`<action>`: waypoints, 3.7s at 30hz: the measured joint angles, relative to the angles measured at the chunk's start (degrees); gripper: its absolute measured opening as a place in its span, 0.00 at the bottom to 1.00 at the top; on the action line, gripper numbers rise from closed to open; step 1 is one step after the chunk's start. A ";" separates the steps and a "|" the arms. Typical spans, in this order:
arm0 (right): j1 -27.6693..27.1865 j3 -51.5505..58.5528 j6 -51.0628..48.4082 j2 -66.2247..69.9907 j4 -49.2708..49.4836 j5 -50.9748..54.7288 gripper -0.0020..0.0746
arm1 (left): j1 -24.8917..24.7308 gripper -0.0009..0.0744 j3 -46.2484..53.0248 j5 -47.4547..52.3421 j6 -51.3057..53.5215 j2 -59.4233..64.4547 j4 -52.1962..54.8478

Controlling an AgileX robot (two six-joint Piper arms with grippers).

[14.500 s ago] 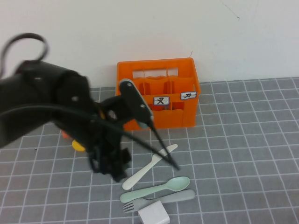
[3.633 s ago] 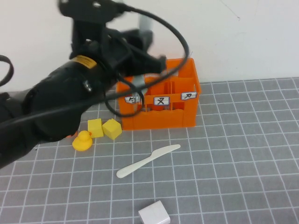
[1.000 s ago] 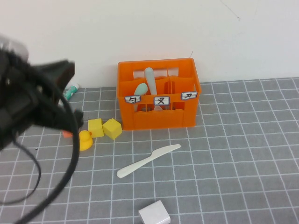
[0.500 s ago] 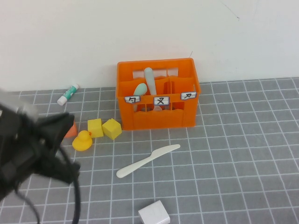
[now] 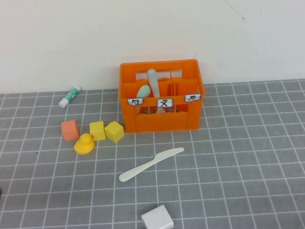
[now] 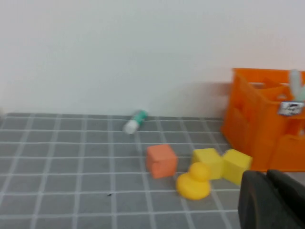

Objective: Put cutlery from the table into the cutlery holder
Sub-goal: Pick up the knife

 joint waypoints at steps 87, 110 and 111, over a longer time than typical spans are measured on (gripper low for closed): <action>0.00 -35.84 -24.59 9.32 18.06 21.84 0.02 | 12.23 0.01 3.63 28.39 -10.38 -20.43 21.69; 10.53 -58.55 -72.33 64.00 42.00 48.83 0.02 | 12.23 0.01 3.63 28.51 -10.38 -20.55 21.79; 12.83 -60.13 -72.56 66.42 41.44 47.71 0.02 | 12.23 0.01 3.63 28.51 -10.38 -20.55 21.79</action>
